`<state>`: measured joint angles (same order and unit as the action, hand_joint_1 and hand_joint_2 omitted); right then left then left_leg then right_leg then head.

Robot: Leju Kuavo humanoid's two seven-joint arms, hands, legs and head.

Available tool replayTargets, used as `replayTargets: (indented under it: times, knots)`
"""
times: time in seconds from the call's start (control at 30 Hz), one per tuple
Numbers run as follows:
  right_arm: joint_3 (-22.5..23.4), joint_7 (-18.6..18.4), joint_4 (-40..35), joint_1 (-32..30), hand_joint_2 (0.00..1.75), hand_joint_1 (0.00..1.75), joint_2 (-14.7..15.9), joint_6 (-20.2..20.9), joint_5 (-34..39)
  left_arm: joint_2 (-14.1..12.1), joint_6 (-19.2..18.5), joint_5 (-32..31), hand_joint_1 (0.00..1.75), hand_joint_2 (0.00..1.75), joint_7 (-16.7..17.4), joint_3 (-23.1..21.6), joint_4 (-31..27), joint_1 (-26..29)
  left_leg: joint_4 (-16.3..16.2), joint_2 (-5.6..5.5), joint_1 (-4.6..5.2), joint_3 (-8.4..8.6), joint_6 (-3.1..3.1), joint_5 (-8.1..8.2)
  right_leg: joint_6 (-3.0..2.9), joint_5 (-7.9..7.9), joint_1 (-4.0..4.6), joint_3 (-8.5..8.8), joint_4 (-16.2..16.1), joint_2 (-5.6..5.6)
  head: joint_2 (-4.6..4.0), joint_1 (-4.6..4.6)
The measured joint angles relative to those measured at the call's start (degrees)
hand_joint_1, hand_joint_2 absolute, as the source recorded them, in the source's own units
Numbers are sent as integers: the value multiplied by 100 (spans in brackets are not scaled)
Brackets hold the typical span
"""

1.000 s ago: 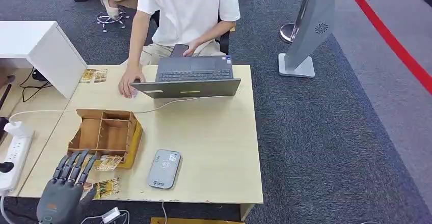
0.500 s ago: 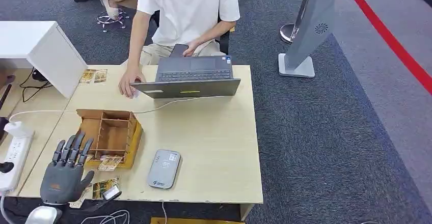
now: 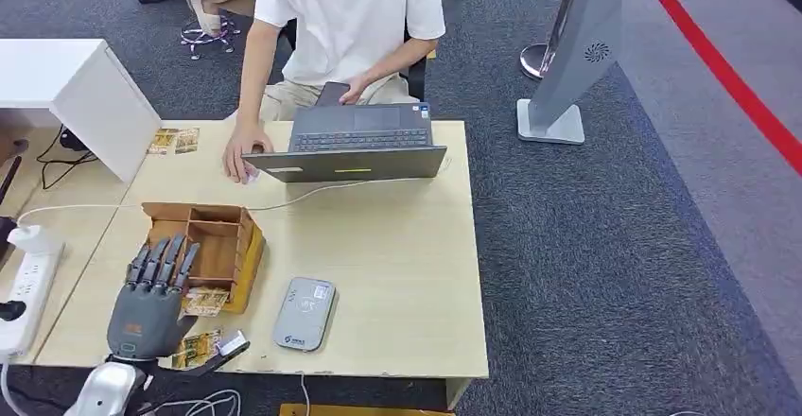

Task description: Pass the card to the sensor for recognition and then transmit it.

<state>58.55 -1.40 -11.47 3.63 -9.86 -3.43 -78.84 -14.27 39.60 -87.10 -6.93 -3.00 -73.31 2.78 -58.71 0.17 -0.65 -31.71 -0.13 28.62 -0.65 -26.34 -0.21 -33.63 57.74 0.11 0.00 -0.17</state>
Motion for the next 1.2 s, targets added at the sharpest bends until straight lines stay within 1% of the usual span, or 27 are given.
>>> replayTargets:
  times: [0.33, 1.2]
  knots:
    - [0, -11, 0, -3, 175, 0, 2, 7, 0, -50, 0, 105, 0, 175, 76, -168, 35, -10, 0, 1, 0, 1, 0, 0, 0, 0, 0, 0, 0, 1, 0, -2]
    - [0, -15, 0, -2, 175, 0, 2, 0, 7, -50, 0, 173, 0, 175, 68, -179, 81, -10, 0, 1, 0, 1, 0, 0, 0, 0, 0, 0, 0, 1, 0, -2]
